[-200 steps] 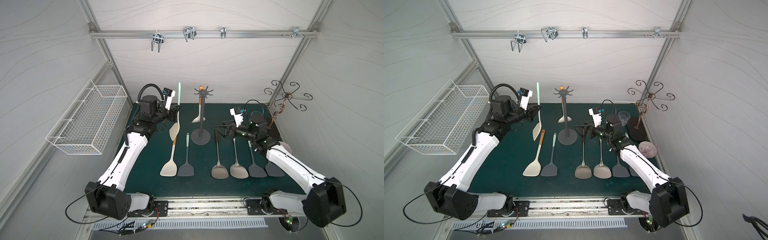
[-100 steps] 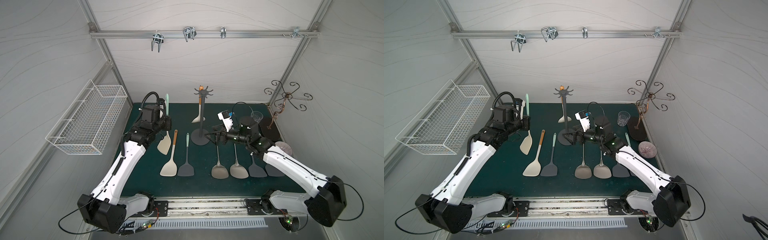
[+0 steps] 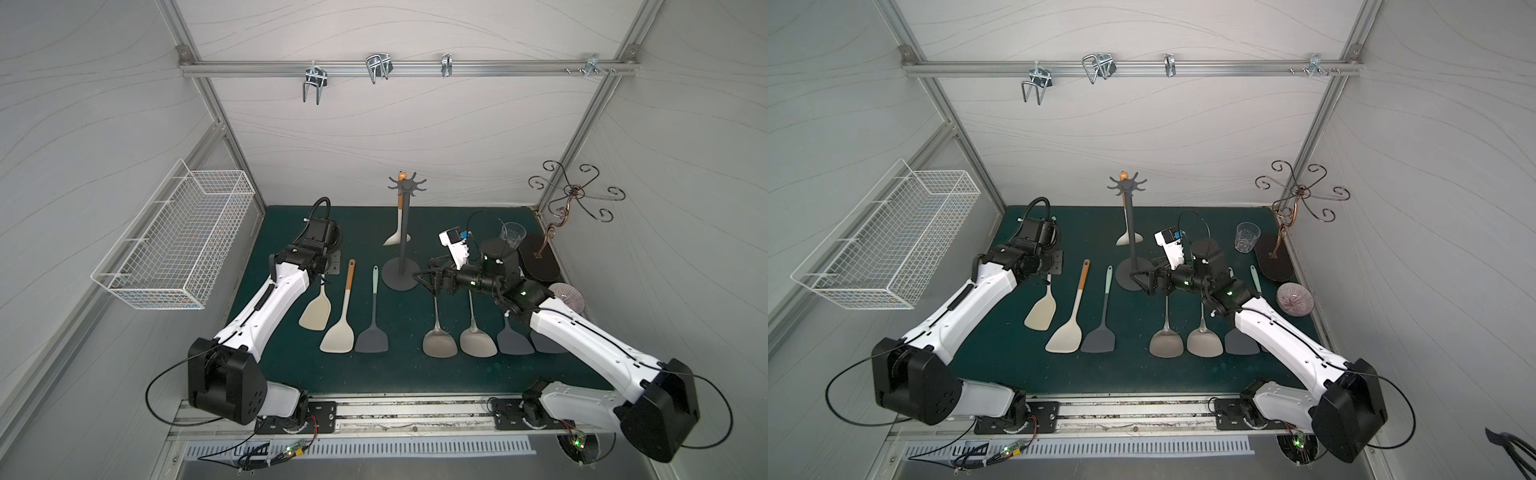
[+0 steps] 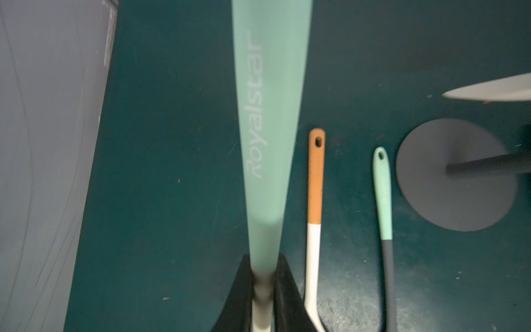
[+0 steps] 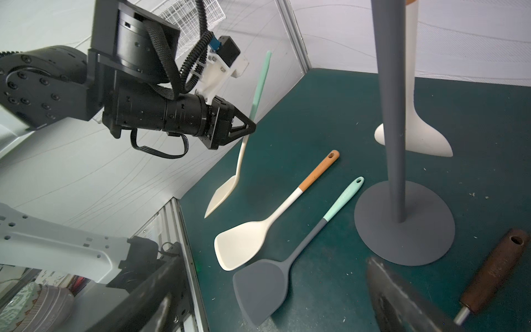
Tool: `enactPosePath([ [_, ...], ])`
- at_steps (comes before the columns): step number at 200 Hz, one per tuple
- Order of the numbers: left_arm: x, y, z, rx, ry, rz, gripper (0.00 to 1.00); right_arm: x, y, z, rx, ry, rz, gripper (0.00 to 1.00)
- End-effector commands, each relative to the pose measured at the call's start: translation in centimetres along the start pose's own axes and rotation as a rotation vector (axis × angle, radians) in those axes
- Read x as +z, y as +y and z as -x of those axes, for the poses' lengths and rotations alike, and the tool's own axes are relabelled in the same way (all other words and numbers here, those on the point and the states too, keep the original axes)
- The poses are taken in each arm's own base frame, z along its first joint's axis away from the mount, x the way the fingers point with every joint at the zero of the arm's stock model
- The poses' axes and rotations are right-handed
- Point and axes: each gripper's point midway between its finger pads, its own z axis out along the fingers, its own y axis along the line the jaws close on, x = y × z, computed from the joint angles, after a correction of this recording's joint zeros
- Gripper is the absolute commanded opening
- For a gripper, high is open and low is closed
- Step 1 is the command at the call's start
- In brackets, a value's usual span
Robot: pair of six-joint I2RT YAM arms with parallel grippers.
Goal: Take the spatula off the kitchen utensil rack
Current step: Place the spatula at the center of the board.
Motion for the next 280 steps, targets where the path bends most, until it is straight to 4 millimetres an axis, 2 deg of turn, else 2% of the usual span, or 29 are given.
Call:
enactPosePath([
  [1,0.0,1.6,0.4,-0.023,0.051,0.08,0.0,0.0,-2.0,-0.8,0.002,-0.001,-0.073,0.99],
  [23,1.1,2.4,-0.8,0.001,0.141,0.13,0.0,0.7,-2.7,-0.7,0.04,0.006,-0.072,0.99],
  [47,2.6,3.6,-1.7,-0.001,0.207,0.169,0.0,1.4,-1.8,-0.7,0.039,-0.008,-0.008,0.99],
  [74,4.2,4.3,-2.8,0.05,0.284,0.234,0.0,1.4,-1.6,-1.7,0.014,0.009,-0.003,0.99],
  [140,8.4,4.2,-6.1,0.093,0.43,0.303,0.0,0.7,-1.7,-2.0,-0.006,0.0,-0.022,0.99],
  [199,10.6,4.2,-8.4,0.15,0.532,0.383,0.0,0.1,-1.4,-1.8,-0.02,-0.008,-0.025,0.99],
  [246,11.0,4.2,-9.7,0.176,0.588,0.416,0.0,0.1,-1.2,-1.7,-0.023,-0.006,-0.02,0.99],
  [280,12.1,3.9,-10.7,0.198,0.633,0.428,0.0,-0.1,-1.2,-1.6,-0.031,-0.012,-0.024,0.99],
])
